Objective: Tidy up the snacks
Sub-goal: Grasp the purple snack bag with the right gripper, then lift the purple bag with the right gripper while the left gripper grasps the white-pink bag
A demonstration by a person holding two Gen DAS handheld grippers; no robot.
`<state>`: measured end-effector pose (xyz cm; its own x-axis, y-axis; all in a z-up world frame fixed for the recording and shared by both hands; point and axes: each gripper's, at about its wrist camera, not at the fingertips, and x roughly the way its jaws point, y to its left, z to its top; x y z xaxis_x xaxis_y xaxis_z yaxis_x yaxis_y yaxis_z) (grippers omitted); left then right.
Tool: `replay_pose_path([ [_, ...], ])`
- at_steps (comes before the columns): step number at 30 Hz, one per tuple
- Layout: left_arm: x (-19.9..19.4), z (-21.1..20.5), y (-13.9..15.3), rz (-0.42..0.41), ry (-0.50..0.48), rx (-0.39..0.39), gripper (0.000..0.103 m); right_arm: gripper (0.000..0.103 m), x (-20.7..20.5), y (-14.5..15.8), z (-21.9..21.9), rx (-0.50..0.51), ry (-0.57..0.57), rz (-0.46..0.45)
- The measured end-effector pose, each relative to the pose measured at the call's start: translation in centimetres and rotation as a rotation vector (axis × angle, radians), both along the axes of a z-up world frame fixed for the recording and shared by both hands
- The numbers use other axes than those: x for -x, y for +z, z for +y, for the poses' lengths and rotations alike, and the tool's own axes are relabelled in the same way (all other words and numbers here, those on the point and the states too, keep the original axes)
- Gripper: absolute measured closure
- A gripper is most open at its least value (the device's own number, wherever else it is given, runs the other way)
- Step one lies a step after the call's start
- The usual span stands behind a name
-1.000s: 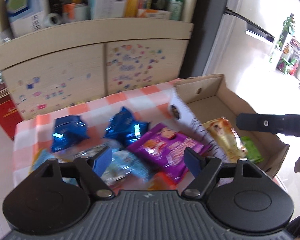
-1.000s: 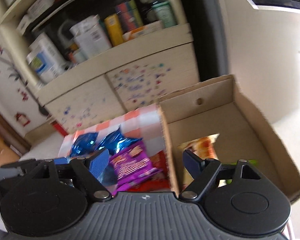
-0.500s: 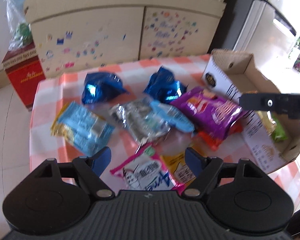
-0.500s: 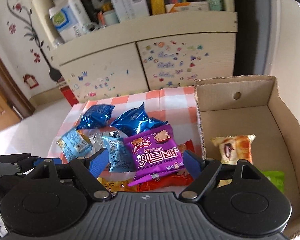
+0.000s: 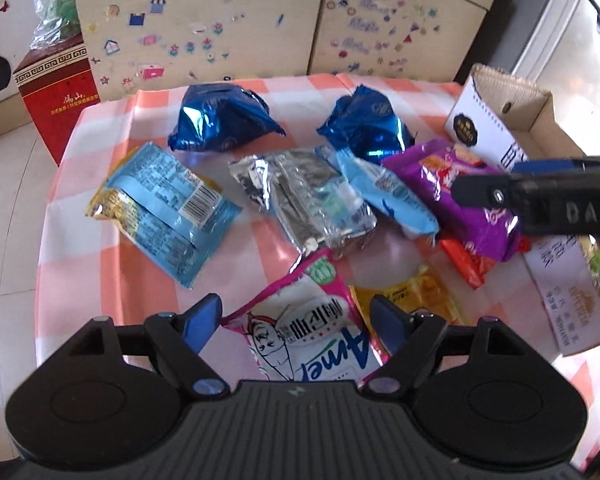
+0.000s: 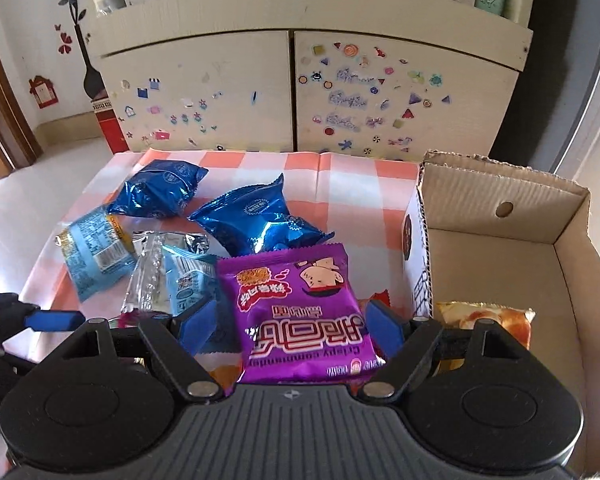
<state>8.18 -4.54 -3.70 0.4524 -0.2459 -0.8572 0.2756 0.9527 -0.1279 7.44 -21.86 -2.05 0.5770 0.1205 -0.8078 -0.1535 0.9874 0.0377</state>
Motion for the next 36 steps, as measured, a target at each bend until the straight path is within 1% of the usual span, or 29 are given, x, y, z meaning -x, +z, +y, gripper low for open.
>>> replay_pose_path([
  [3, -0.1, -0.1, -0.4, 0.004, -0.004, 0.000, 0.022, 0.017, -0.5, -0.5, 0.3, 0.021, 0.000, 0.007],
  [5, 0.0, -0.1, -0.5, -0.008, -0.002, -0.006, 0.022, 0.017, -0.8, -1.0, 0.5, 0.039, -0.008, 0.023],
  [8, 0.0, -0.2, -0.6, -0.023, -0.005, -0.019, 0.024, 0.026, -1.0, -1.5, 0.4, 0.016, -0.014, 0.052],
  [9, 0.0, 0.0, -0.6, -0.025, 0.000, -0.015, 0.027, 0.030, -1.0, -1.5, 0.4, 0.005, -0.011, 0.060],
  [10, 0.0, 0.1, -0.5, -0.028, 0.001, -0.008, 0.031, 0.032, -0.9, -1.6, 0.5, 0.003, -0.004, 0.066],
  [12, 0.0, 0.2, -0.3, -0.030, -0.011, -0.012, 0.038, 0.033, -0.6, -1.5, 1.1, 0.012, 0.022, 0.066],
  [13, 0.1, 0.2, -0.3, -0.030, -0.015, -0.013, 0.040, 0.034, -0.4, -1.5, 1.3, 0.014, 0.030, 0.065],
  [17, 0.5, 0.5, -0.2, -0.021, -0.018, 0.005, 0.041, 0.035, -0.1, -1.3, 1.6, 0.016, 0.035, 0.066],
  [23, 0.7, 0.5, 0.2, -0.033, -0.018, 0.013, 0.043, 0.035, 0.3, -1.1, 1.5, 0.007, 0.035, 0.064],
  [29, 0.8, 0.5, 1.0, -0.067, -0.008, 0.006, 0.043, 0.035, 0.7, -0.8, 1.6, 0.002, 0.036, 0.057],
  [36, 0.6, 0.9, 2.2, -0.114, 0.025, 0.004, 0.043, 0.035, 1.4, 0.5, 1.5, -0.017, 0.044, 0.018],
])
